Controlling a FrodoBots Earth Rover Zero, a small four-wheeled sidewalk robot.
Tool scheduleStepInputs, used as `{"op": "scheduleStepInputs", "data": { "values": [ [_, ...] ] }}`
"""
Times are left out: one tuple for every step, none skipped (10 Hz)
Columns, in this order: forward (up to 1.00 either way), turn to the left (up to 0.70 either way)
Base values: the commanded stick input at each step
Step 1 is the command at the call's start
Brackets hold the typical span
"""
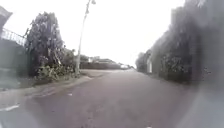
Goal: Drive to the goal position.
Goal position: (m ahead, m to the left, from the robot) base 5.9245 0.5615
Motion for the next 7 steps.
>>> {"op": "scheduleStepInputs", "data": {
  "values": [
    [0.7, 0.0],
    [0.7, 0.0],
    [0.7, 0.0],
    [0.7, 0.0],
    [0.7, 0.0],
    [0.7, 0.0],
    [0.7, 0.0]
  ]
}}
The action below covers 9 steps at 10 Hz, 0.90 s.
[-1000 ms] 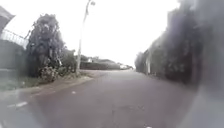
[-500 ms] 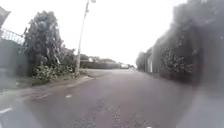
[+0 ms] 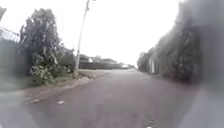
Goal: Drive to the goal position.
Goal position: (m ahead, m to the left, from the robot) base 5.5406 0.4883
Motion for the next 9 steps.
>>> {"op": "scheduleStepInputs", "data": {
  "values": [
    [0.7, 0.0],
    [0.7, 0.0],
    [0.7, 0.0],
    [0.7, 0.0],
    [0.7, 0.0],
    [0.7, 0.0],
    [0.7, 0.0],
    [0.7, 0.0],
    [0.44, 0.0]
  ]
}}
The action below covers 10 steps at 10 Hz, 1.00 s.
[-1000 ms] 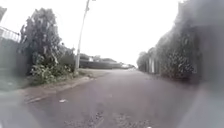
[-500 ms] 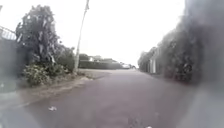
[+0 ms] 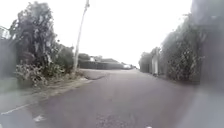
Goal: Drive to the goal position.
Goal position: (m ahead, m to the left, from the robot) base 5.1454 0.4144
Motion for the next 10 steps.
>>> {"op": "scheduleStepInputs", "data": {
  "values": [
    [0.0, 0.0],
    [0.0, 0.0],
    [0.0, 0.0],
    [0.0, 0.0],
    [0.0, 0.0],
    [0.0, 0.0],
    [0.0, 0.0],
    [0.0, 0.0],
    [0.0, 0.0],
    [0.12, 0.0]
  ]
}}
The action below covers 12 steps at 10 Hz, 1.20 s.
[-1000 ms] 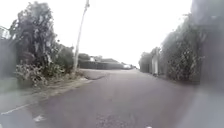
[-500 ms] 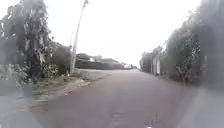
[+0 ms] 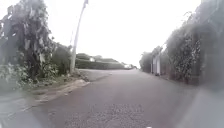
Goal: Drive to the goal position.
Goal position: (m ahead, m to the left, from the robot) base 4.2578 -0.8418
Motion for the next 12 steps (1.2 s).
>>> {"op": "scheduleStepInputs", "data": {
  "values": [
    [0.25, 0.0],
    [0.7, -0.35],
    [0.7, -0.35],
    [0.59, -0.29],
    [0.0, 0.0],
    [0.03, 0.0],
    [0.38, 0.0],
    [0.7, 0.0],
    [0.7, 0.0],
    [0.7, 0.0],
    [0.7, 0.0],
    [0.7, 0.0]
  ]
}}
